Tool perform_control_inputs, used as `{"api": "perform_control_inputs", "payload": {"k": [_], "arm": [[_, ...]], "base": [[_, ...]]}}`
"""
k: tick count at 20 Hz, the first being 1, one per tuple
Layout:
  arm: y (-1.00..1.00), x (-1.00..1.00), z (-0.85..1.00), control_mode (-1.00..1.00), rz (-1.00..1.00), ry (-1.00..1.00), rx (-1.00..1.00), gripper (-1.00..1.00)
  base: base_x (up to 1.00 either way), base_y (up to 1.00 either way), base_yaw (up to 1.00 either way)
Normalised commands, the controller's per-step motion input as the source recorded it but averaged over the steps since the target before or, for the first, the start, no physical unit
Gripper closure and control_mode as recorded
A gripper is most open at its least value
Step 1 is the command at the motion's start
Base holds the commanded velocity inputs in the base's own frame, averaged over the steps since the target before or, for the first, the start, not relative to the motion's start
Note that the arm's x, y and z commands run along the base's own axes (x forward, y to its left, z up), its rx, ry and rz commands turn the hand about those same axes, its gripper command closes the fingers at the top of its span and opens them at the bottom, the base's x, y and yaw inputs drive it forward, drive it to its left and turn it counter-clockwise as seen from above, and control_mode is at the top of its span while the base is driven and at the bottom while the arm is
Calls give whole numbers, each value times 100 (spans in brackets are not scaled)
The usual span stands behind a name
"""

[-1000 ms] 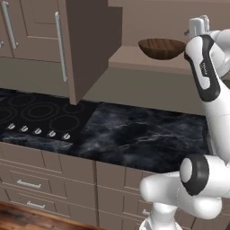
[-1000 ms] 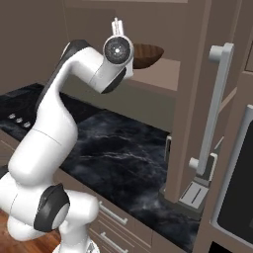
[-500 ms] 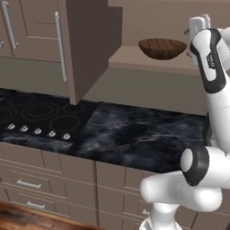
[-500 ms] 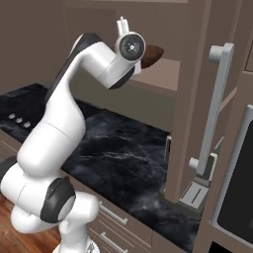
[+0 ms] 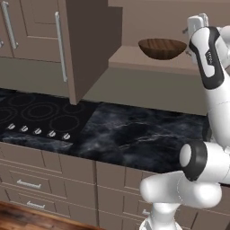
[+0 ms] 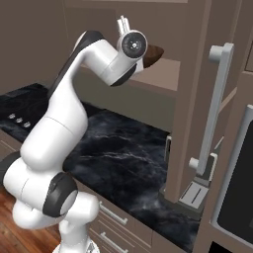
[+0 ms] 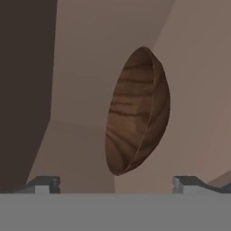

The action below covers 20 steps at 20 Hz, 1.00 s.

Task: Move the bowls from the cabinet to the plates on the dining table.

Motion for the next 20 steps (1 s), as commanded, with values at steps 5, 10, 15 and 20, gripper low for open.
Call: {"api": "perform_control_inputs", "payload": {"k": [5,10,15,20], "arm": [[0,12,-5,-100,0,-3,-2,-100],[-11,7,-3,-100,1,0,-7,-100],[-31,3,0,-100,2,3,-7,-100],[-14,11,0,-100,3,5,-6,-100]], "base": [[0,0,0],[0,0,0],[0,0,0],[0,0,0]]}}
